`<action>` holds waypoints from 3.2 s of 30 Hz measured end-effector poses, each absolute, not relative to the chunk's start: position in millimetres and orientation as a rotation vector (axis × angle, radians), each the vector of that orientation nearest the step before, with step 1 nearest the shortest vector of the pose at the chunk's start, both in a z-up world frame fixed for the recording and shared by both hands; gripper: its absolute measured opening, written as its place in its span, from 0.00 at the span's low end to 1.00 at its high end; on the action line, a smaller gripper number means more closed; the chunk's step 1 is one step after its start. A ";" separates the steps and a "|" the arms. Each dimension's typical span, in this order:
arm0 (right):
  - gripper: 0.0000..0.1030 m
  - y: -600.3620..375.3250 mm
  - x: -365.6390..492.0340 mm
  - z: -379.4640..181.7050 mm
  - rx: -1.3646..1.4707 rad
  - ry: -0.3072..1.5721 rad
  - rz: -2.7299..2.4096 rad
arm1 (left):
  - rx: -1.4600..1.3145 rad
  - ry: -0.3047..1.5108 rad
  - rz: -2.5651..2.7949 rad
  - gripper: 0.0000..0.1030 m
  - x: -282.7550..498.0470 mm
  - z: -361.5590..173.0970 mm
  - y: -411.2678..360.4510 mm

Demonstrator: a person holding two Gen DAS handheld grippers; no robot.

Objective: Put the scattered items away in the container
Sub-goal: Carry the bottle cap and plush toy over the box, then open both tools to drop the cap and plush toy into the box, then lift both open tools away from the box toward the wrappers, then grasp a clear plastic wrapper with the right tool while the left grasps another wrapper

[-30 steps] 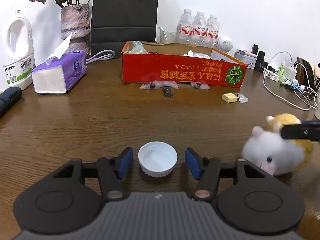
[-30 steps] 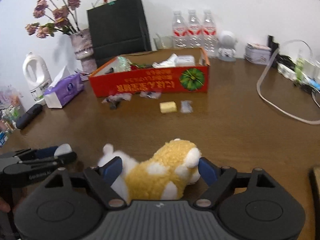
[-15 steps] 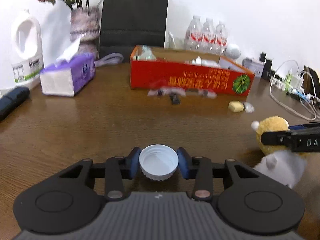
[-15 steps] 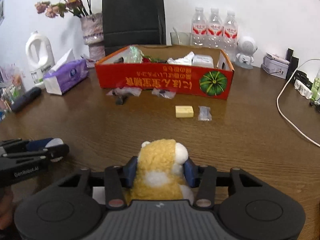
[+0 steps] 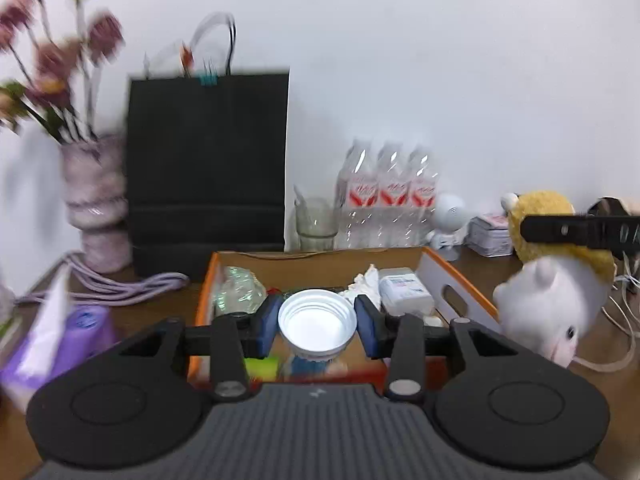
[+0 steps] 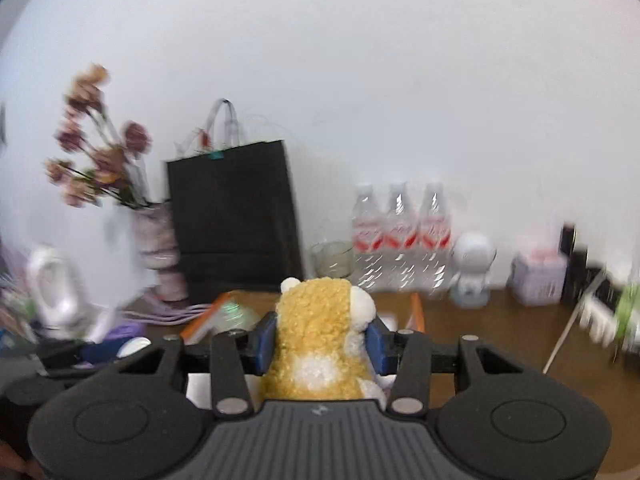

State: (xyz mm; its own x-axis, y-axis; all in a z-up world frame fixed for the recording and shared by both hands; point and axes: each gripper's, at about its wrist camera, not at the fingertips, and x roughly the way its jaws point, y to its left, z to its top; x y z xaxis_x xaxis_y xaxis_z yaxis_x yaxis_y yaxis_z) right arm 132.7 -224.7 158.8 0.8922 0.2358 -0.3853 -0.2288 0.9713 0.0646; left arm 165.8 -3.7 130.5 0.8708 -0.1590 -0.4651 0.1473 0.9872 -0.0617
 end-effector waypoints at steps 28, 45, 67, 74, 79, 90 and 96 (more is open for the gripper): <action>0.70 -170.2 297.9 37.4 -0.337 0.898 0.122 | -0.040 0.883 -0.192 0.72 297.0 67.7 -28.3; 0.90 -203.5 184.8 124.9 0.068 0.495 0.302 | 0.104 0.278 0.053 1.00 131.6 125.9 -4.2; 1.00 -228.3 -74.1 32.7 0.097 0.435 0.332 | -0.107 0.446 0.004 1.00 -122.2 34.1 0.7; 0.99 -246.8 -104.4 16.6 0.134 0.484 0.313 | -0.110 0.505 -0.019 0.98 -118.9 32.2 0.4; 0.94 -240.2 -90.9 22.8 0.106 0.471 0.324 | -0.111 0.523 -0.050 0.84 -105.4 30.9 -1.3; 0.45 -237.9 22.4 29.2 0.015 0.530 0.210 | -0.004 0.521 -0.067 0.57 30.2 53.3 23.6; 0.30 -228.1 98.3 11.7 0.008 0.650 0.171 | -0.048 0.654 -0.110 0.49 116.2 33.4 39.1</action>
State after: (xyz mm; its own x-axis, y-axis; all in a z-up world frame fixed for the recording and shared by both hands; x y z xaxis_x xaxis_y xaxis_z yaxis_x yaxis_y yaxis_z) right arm 98.3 -228.1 11.7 0.7823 0.1614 -0.6016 -0.1563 0.9858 0.0613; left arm 116.2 39.1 33.4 0.7883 -0.1168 -0.6042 0.0867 0.9931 -0.0789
